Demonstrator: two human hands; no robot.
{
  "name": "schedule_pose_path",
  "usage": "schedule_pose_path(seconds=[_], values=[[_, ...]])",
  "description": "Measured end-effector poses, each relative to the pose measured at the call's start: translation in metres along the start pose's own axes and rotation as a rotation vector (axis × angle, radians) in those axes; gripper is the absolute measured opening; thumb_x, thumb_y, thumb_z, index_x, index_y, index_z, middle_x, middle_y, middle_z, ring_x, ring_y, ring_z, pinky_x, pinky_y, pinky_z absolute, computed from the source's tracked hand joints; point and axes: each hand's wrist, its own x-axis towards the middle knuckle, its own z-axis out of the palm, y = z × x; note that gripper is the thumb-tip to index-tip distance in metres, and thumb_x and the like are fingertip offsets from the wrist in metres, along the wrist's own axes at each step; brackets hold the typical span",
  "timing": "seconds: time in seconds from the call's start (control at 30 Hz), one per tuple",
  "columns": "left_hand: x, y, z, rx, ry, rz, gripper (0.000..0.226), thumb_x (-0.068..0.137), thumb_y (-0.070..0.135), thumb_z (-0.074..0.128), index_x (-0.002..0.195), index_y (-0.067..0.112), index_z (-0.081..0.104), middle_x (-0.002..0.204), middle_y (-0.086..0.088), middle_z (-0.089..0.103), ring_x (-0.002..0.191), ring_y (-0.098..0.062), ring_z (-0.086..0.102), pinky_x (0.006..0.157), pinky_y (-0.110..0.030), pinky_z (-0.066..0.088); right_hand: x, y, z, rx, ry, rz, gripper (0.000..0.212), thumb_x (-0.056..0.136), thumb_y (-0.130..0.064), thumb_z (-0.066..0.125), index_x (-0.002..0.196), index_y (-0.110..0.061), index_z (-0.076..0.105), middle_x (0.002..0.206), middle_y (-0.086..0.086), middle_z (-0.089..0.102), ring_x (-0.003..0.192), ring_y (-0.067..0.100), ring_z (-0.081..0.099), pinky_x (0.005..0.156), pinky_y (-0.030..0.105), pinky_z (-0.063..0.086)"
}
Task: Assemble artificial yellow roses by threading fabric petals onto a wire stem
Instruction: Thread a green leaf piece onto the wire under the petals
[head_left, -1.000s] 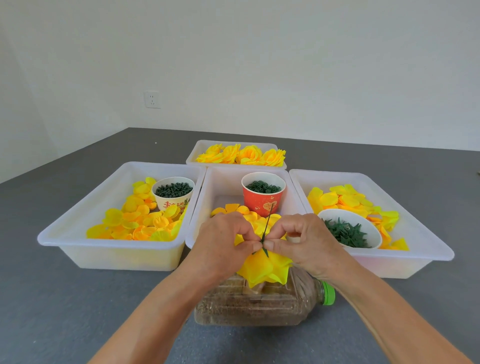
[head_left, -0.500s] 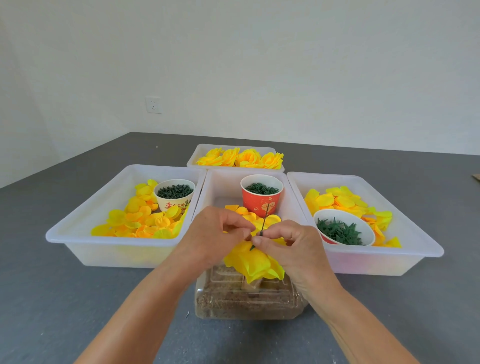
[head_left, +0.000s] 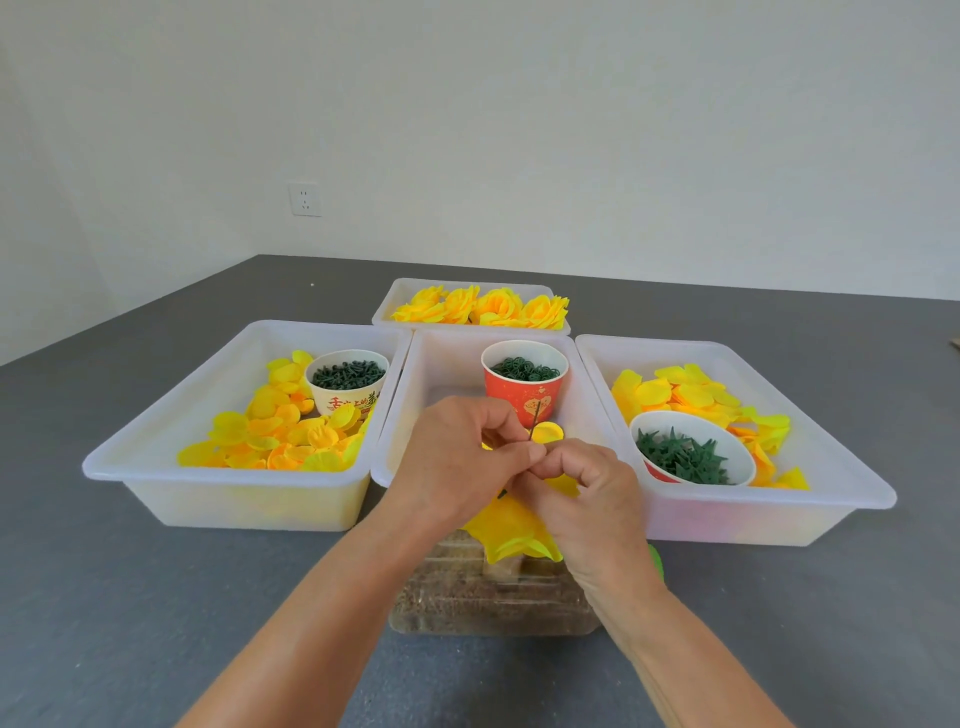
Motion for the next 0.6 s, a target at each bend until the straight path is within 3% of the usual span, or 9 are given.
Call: schedule_pose_path(seconds=[0.1,0.23,0.33,0.5,0.6], values=[[0.0005,0.0007,-0.0005,0.083,0.015,0.029,0.02,0.074,0.019,0.075,0.057,0.021,0.064,0.056,0.013,0.057,0.058,0.004,0.05,0.054,-0.009,0.036,-0.0032,0.003,0.0024,-0.002,0.038,-0.047,0.028,0.067,-0.015,0.081,0.052,-0.026,0.06,0.067,-0.012,0.063,0.09,0.015,0.055,0.074,0.015,0.038],[0.002,0.0003,0.0,0.1,0.024,0.04,0.027,0.073,0.021,0.076,0.053,0.028,0.06,0.053,0.015,0.055,0.056,0.005,0.049,0.052,-0.01,0.035,-0.0028,0.0078,0.0026,0.05,0.028,-0.044,0.021,0.067,-0.017,0.081,0.056,-0.018,0.064,0.069,-0.006,0.064,0.088,0.019,0.056,0.076,0.025,0.042],[0.0019,-0.0007,0.0011,0.099,0.024,0.044,0.027,0.073,0.021,0.076,0.053,0.028,0.06,0.052,0.015,0.054,0.056,0.005,0.049,0.052,-0.01,0.034,-0.0034,0.009,0.0032,0.065,0.022,-0.055,0.02,0.068,-0.017,0.08,0.057,-0.02,0.063,0.069,-0.004,0.064,0.088,0.019,0.056,0.076,0.026,0.042],[0.0022,-0.0013,0.0007,0.098,0.021,0.037,0.026,0.073,0.019,0.076,0.053,0.027,0.061,0.054,0.014,0.056,0.058,0.004,0.049,0.054,-0.01,0.036,-0.0052,0.0066,0.0029,-0.006,0.045,-0.111,0.02,0.069,-0.015,0.08,0.059,-0.018,0.063,0.069,-0.005,0.062,0.089,0.015,0.054,0.076,0.018,0.041],[0.0036,-0.0007,0.0002,0.102,0.018,0.018,0.019,0.074,0.021,0.075,0.057,0.021,0.065,0.06,0.011,0.061,0.061,0.0,0.052,0.056,-0.014,0.039,-0.0065,-0.0002,0.004,-0.076,0.081,-0.107,0.022,0.068,-0.018,0.081,0.059,-0.027,0.063,0.067,-0.012,0.061,0.087,0.004,0.05,0.074,0.011,0.037]])
